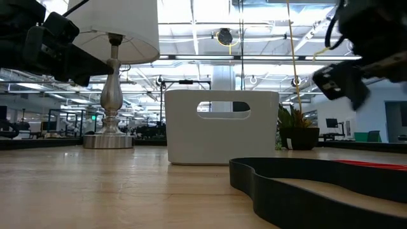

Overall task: Pick and place rubber bands into bin
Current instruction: Put the top red rubber band into the gray bin

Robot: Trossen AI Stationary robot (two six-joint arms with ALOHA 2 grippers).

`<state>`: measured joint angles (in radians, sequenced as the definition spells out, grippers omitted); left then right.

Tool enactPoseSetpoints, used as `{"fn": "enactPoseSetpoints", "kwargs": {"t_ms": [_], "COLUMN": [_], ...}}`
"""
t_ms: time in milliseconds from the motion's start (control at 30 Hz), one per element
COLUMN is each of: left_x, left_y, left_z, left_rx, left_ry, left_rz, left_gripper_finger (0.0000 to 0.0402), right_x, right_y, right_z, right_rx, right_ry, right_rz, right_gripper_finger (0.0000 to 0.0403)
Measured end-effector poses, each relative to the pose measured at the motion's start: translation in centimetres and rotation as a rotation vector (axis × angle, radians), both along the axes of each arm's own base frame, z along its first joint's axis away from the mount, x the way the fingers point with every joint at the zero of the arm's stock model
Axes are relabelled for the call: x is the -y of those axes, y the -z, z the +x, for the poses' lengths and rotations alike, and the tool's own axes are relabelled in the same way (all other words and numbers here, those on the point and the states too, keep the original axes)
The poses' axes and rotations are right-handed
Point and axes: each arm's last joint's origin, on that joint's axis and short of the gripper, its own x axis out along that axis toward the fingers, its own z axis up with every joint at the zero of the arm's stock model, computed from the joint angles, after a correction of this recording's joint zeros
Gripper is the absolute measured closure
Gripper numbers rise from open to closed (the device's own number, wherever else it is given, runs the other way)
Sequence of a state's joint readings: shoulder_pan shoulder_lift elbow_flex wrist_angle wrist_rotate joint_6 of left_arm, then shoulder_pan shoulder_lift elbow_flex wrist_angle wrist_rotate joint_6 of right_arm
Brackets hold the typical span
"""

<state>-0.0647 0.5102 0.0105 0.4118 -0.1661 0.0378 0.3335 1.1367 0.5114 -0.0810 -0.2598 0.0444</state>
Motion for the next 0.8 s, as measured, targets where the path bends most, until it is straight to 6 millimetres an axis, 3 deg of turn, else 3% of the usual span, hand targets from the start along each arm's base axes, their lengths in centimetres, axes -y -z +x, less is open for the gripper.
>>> {"fn": "enactPoseSetpoints", "kwargs": {"t_ms": [300,800], "left_x": [0.0,0.0], "left_y": [0.0,0.0], "left_z": [0.0,0.0], "left_rx": [0.003,0.003], "left_ry": [-0.002,-0.007], "left_rz": [-0.021,-0.073], "left_gripper_finger": [0.0376,0.0376], "right_x": [-2.8,-4.5], "right_y": [2.6,6.1], "right_z": [-0.2,0.6], "right_rx": [-0.014,-0.065], "right_ry": [-0.02,-0.036], "right_rz": [-0.231,-0.321], "right_gripper_finger": [0.0187,0.0202]}}
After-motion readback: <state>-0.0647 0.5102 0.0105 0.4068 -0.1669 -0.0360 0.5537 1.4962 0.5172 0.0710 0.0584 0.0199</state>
